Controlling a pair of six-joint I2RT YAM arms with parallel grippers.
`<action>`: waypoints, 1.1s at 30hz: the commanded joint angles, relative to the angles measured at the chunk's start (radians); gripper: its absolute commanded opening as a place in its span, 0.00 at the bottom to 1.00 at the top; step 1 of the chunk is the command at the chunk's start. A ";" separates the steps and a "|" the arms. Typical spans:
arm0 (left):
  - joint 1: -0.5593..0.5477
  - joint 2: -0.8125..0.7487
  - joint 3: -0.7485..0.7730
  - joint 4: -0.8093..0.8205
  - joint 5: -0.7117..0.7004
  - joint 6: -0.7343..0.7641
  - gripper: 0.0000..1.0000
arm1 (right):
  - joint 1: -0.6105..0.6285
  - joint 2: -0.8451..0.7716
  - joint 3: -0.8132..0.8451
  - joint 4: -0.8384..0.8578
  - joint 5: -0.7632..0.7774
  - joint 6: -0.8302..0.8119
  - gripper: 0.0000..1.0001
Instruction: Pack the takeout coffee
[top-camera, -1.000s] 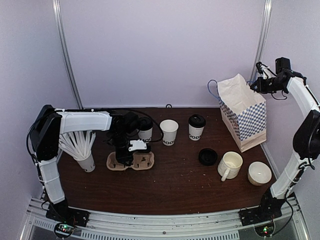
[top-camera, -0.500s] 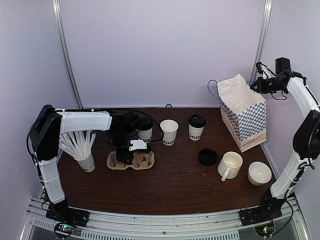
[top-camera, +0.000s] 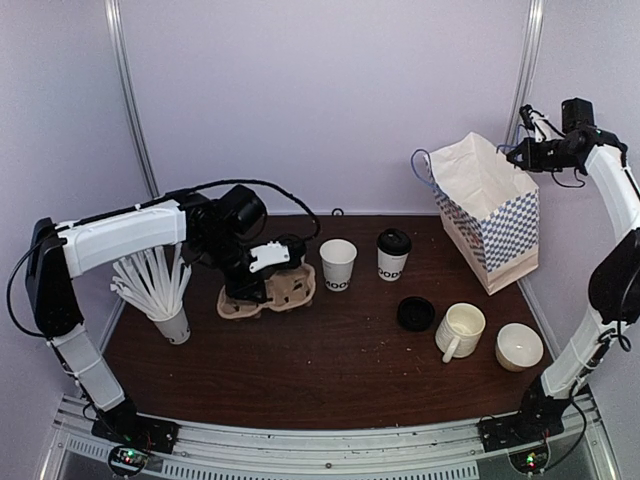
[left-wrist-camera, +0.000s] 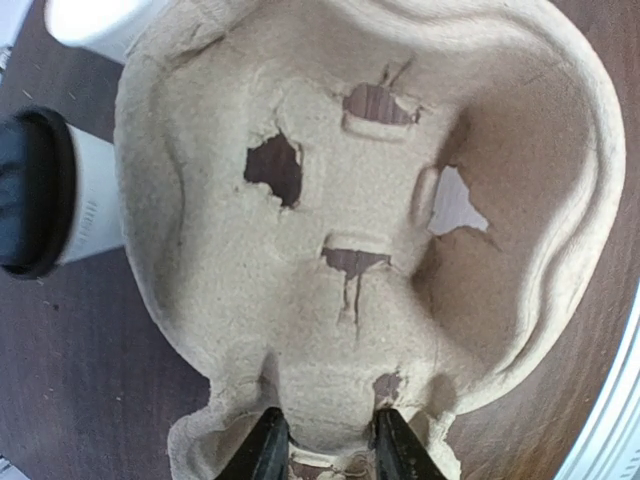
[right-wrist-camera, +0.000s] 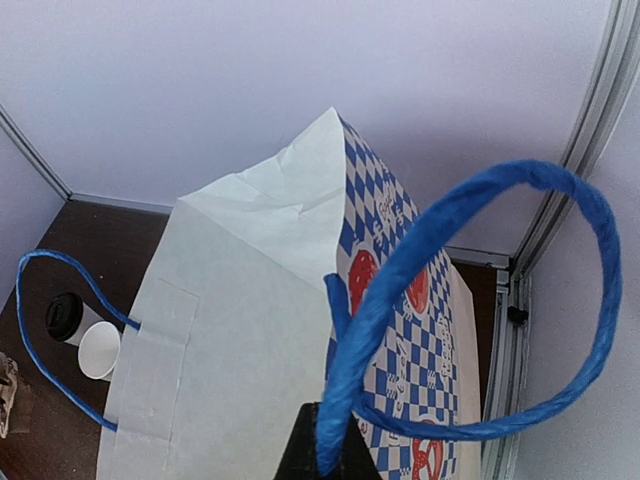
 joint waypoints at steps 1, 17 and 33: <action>0.008 -0.079 0.045 0.011 0.114 -0.035 0.32 | -0.002 -0.097 0.064 -0.015 -0.058 0.001 0.00; 0.015 -0.270 0.195 -0.027 0.148 -0.083 0.32 | 0.163 -0.195 0.217 -0.200 -0.461 -0.119 0.00; 0.043 -0.409 0.463 -0.154 0.049 -0.070 0.35 | 0.722 -0.070 0.193 -0.366 -0.344 -0.290 0.00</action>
